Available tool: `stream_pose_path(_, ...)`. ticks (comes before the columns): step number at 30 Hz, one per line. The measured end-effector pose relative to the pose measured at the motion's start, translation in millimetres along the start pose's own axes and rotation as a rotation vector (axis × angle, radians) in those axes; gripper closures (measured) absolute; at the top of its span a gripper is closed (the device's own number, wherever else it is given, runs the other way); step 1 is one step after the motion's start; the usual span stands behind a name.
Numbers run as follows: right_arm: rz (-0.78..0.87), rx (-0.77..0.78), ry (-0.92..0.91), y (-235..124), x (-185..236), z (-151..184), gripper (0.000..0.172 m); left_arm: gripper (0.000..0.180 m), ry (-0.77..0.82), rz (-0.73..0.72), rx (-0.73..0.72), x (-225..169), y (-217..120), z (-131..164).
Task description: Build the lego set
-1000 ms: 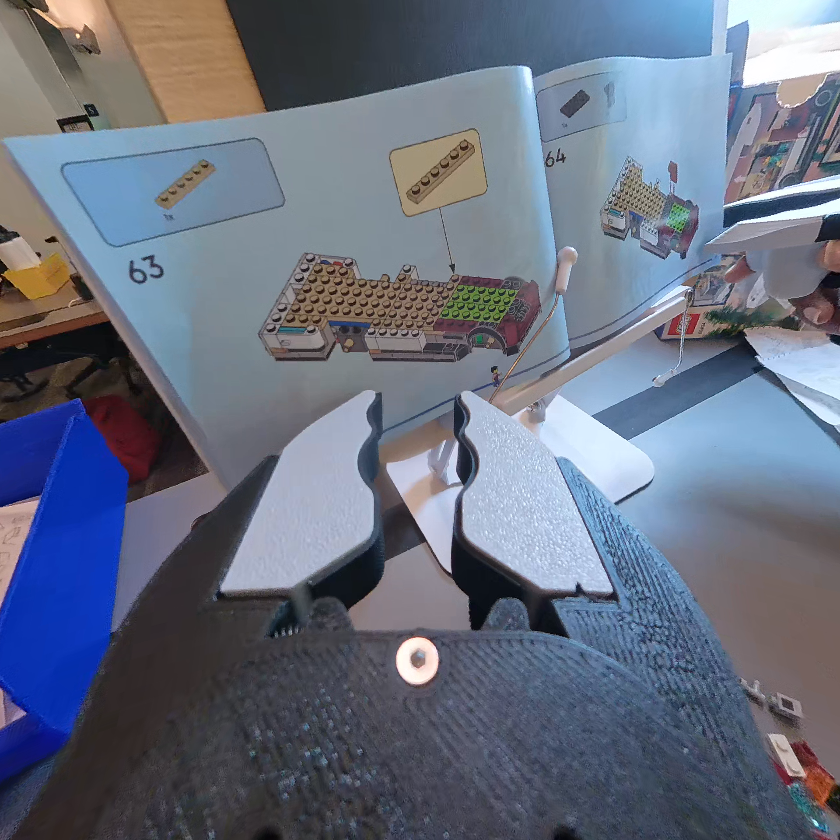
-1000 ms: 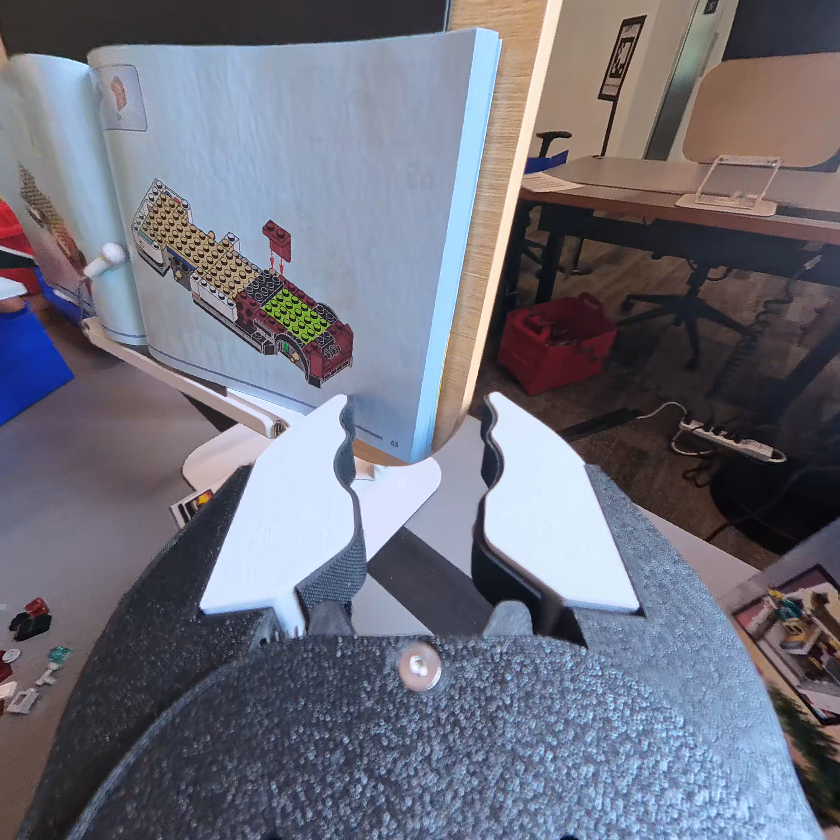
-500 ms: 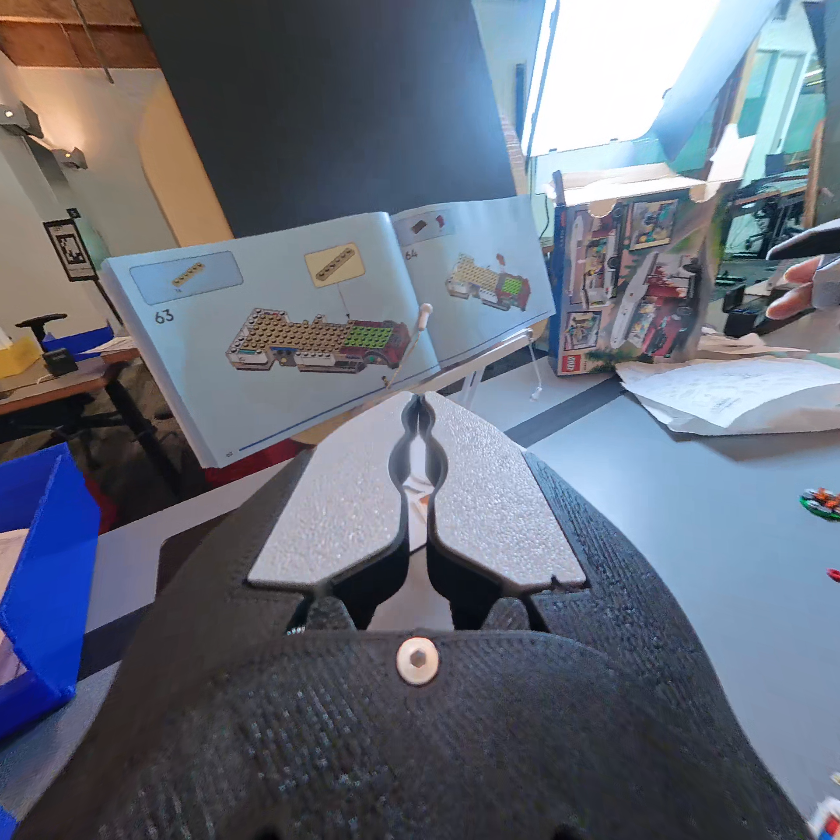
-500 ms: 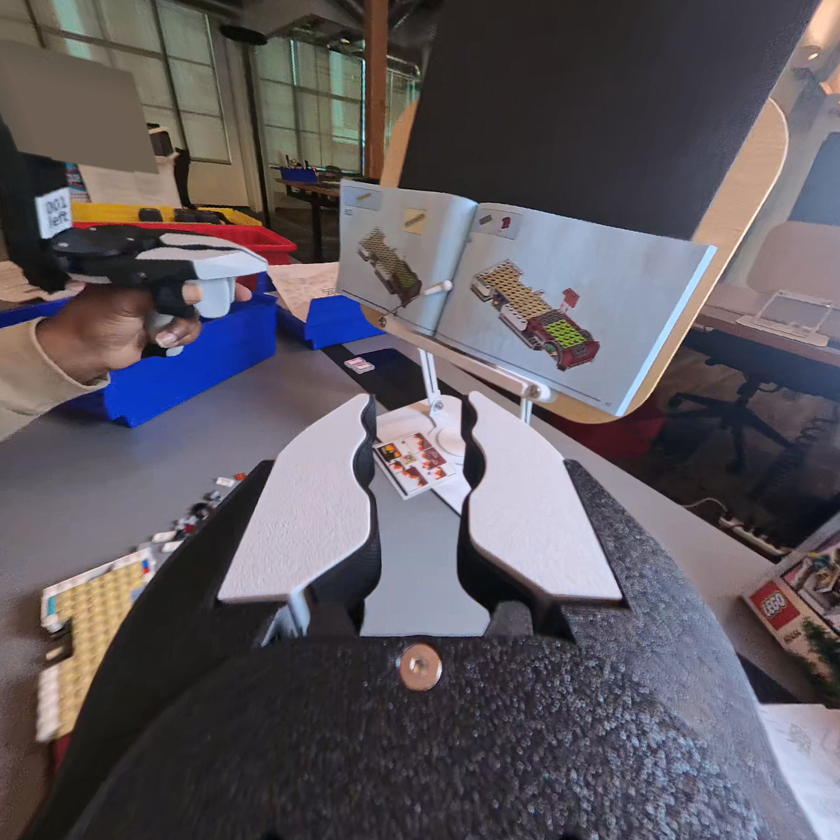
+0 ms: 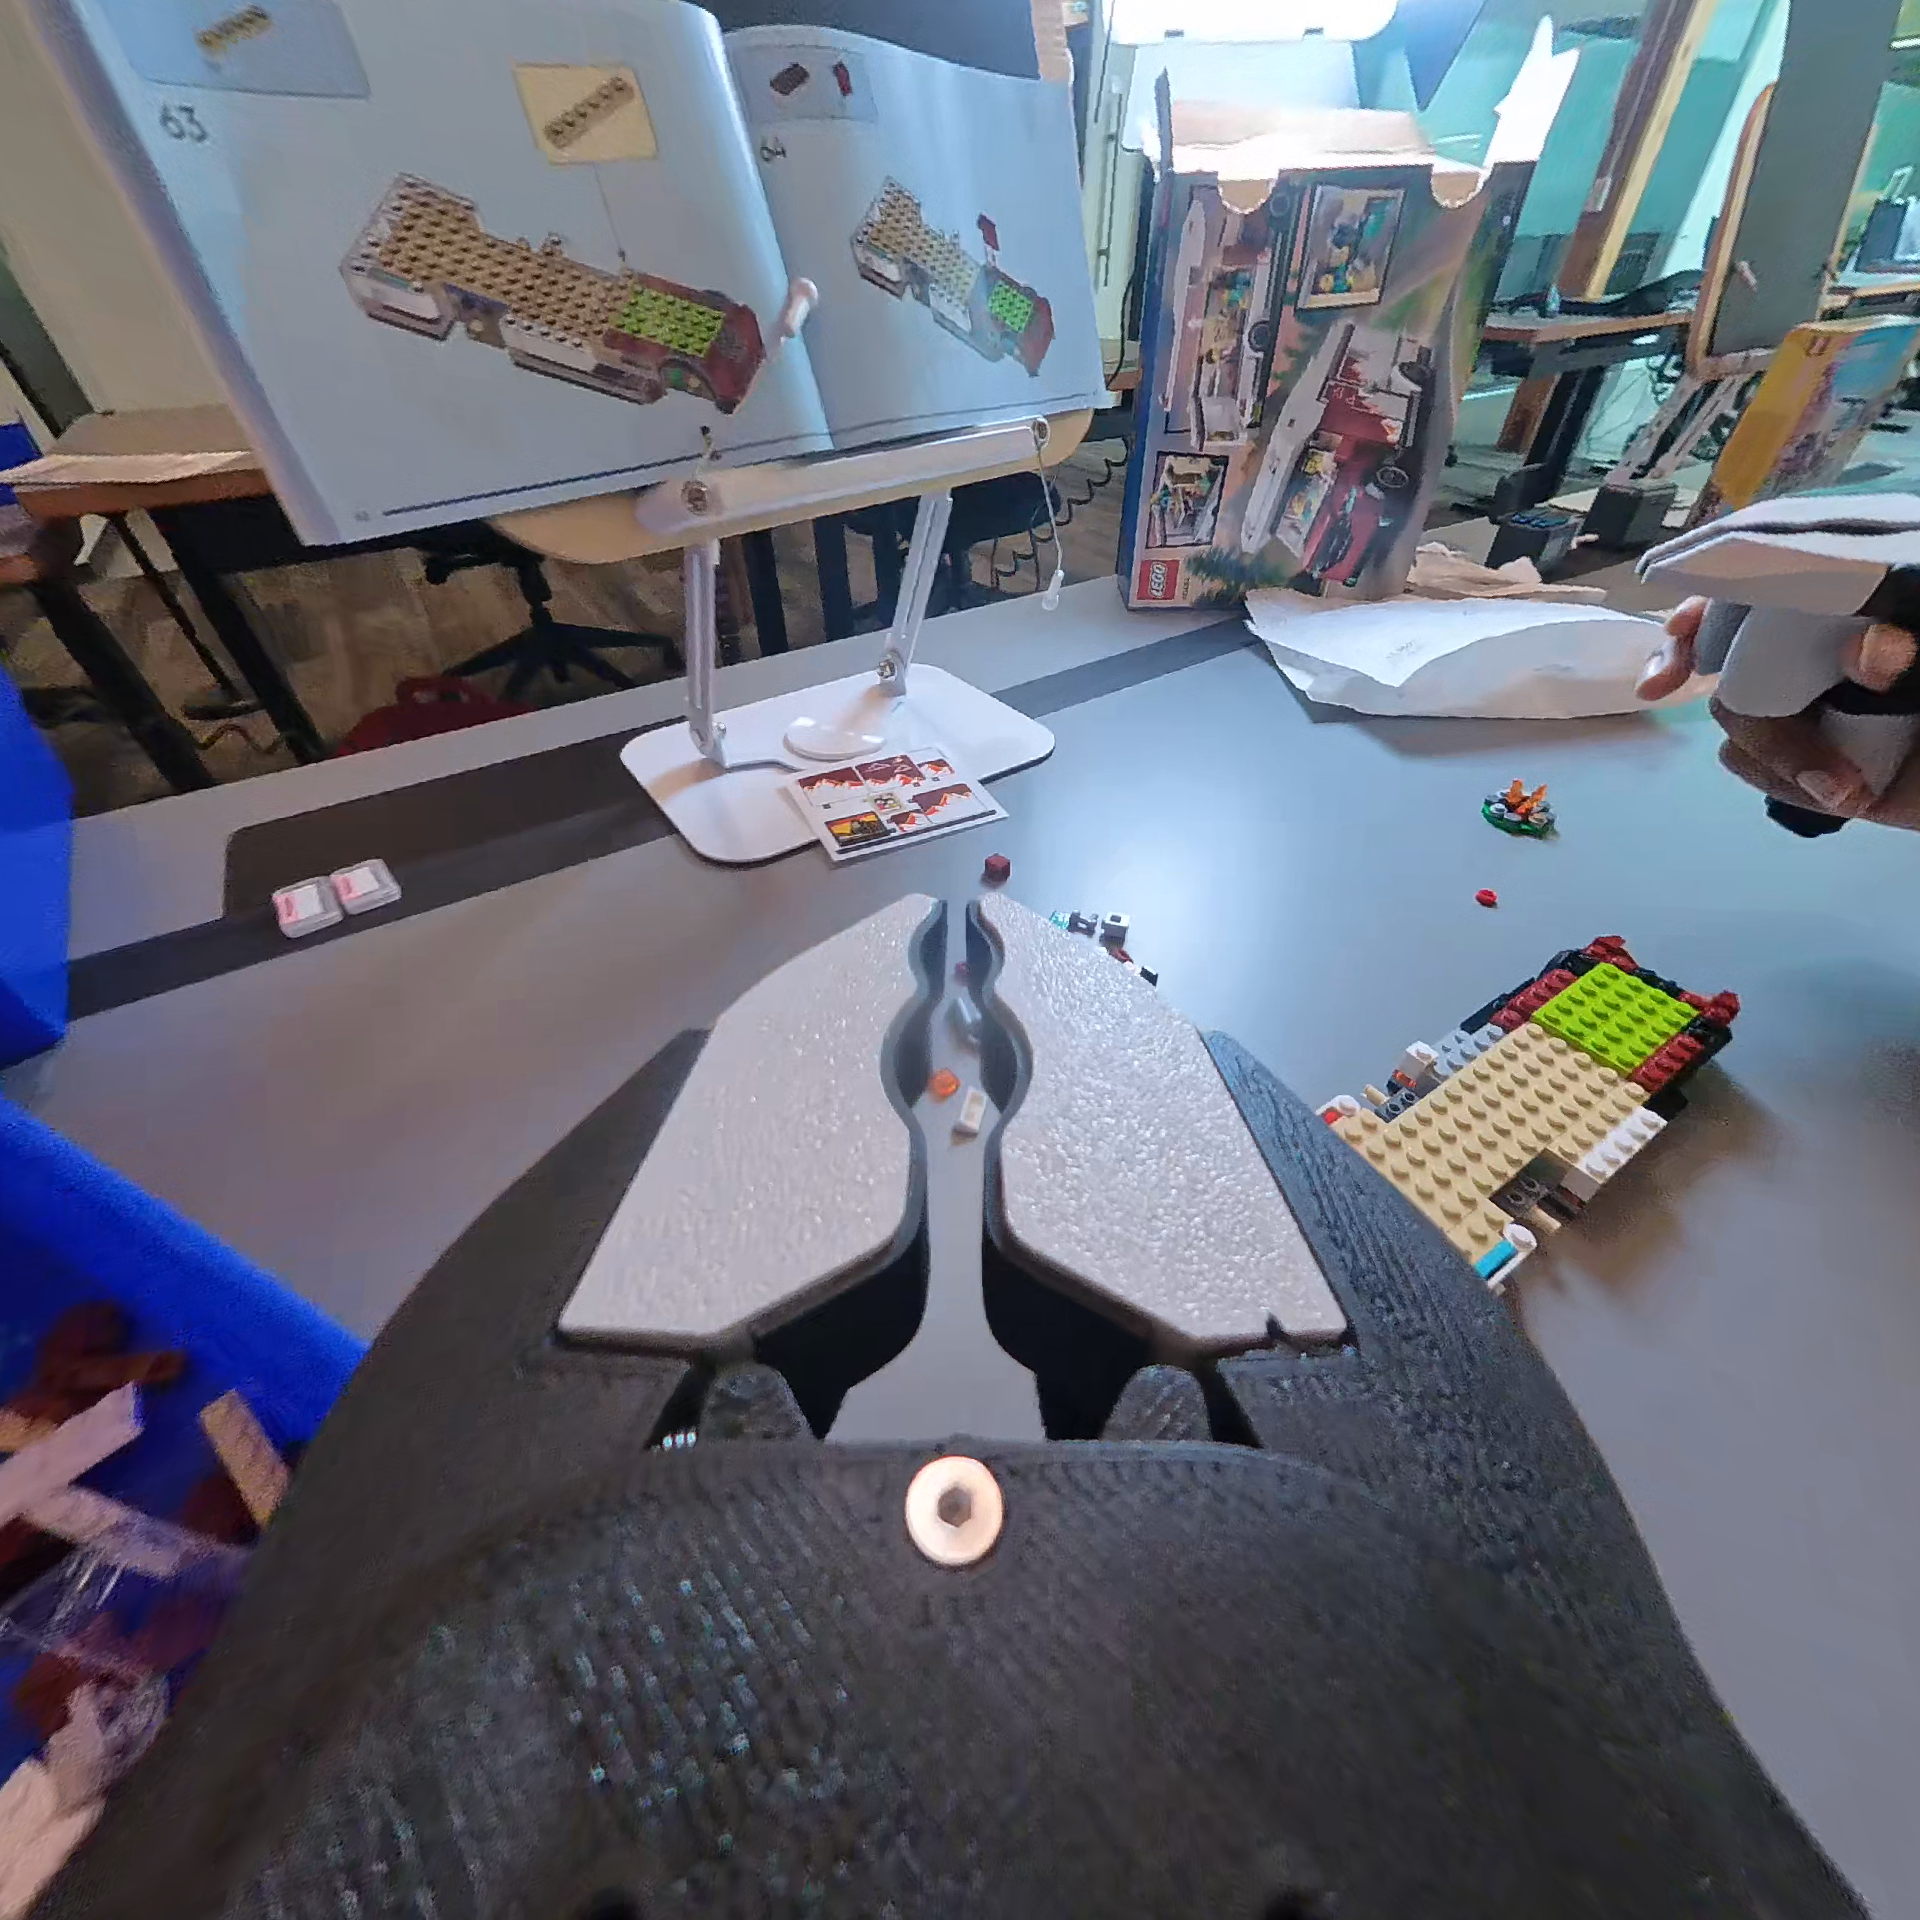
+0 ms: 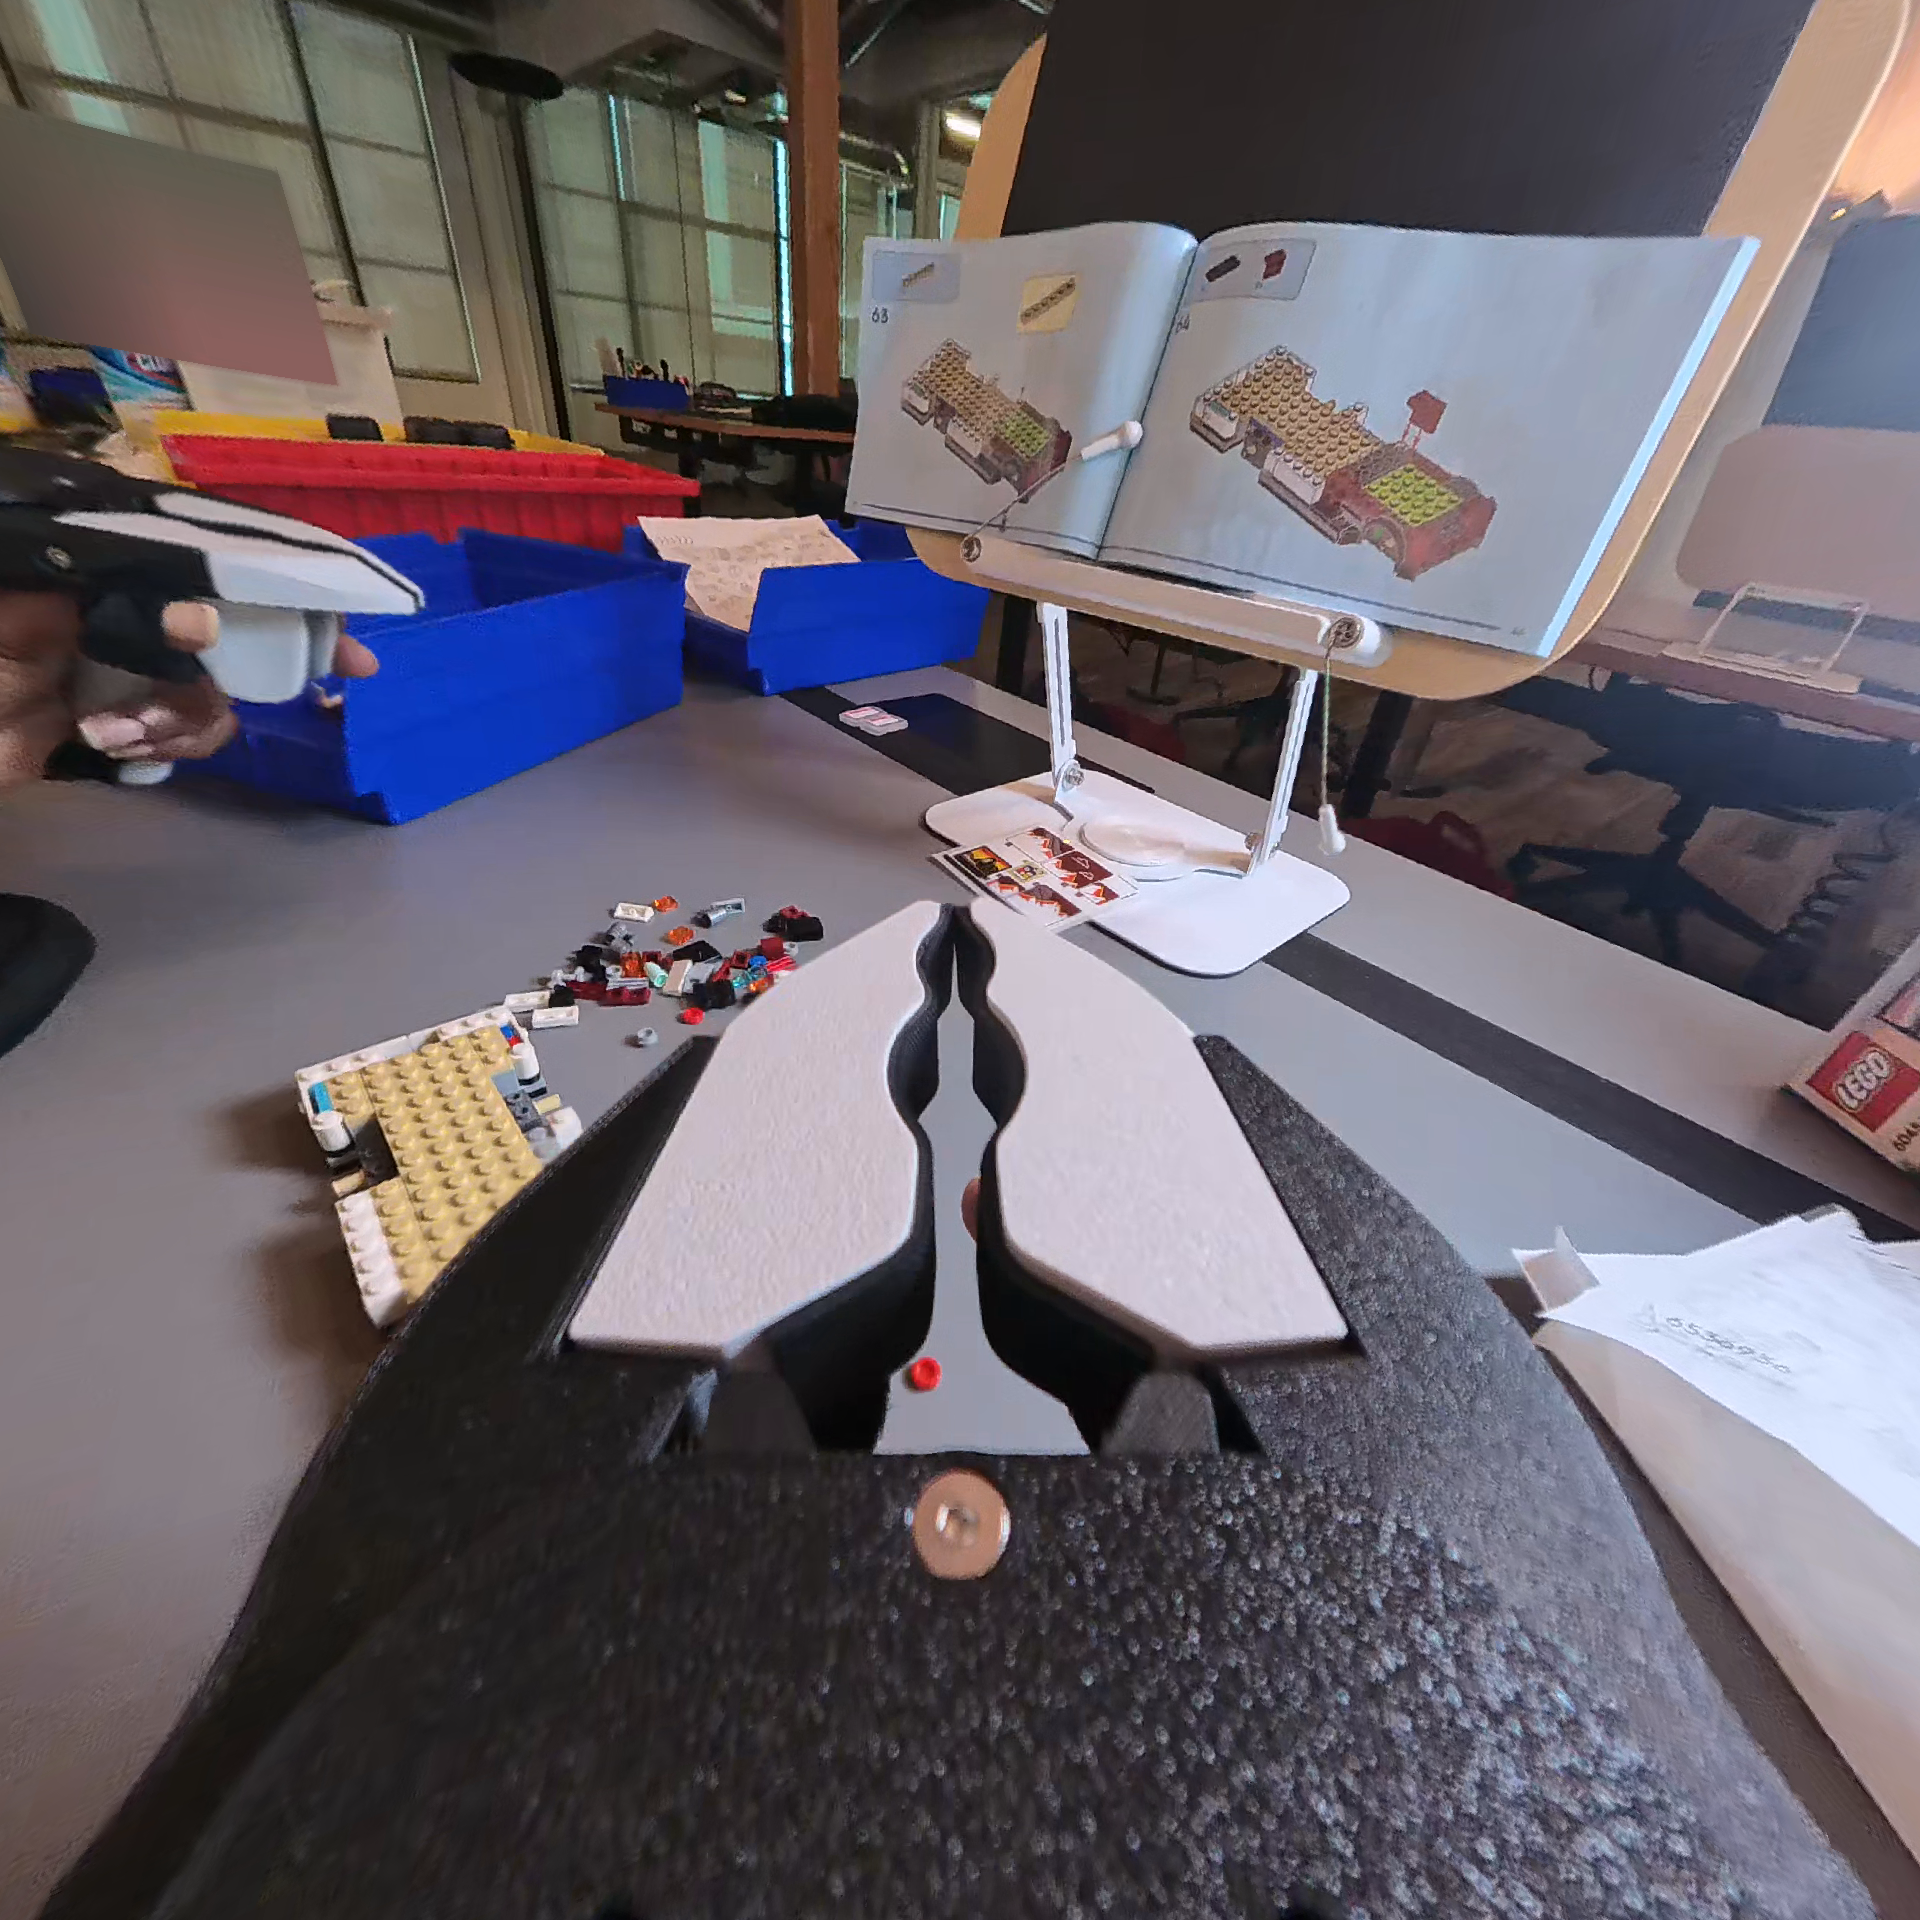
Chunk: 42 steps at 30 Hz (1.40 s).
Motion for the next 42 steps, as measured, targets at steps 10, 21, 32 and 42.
stream_pose_path(10,0.087,-0.133,-0.013,13,5,-14,0.171,0.177,0.144,-0.212,-0.269,32,-7,-118)
stream_pose_path(21,0.120,-0.097,-0.030,12,2,-1,0.168,0.164,0.078,-0.427,-0.204,147,109,-155)
stream_pose_path(32,0.106,-0.094,-0.107,9,6,3,0.168,0.180,0.185,-0.282,-0.248,113,76,-180)
stream_pose_path(42,0.074,-0.094,-0.061,8,7,3,0.166,0.172,0.154,-0.246,0.725,189,-91,-36)
Point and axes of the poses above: each gripper's, where its closed fingertips meet, y out along the fingers, z out of its underside, x = y × z across the jaws, the point moved 1 cm from there along -y, back along the fingers, and after that the axes turned 9 degrees about z, right-handed, at the moved point
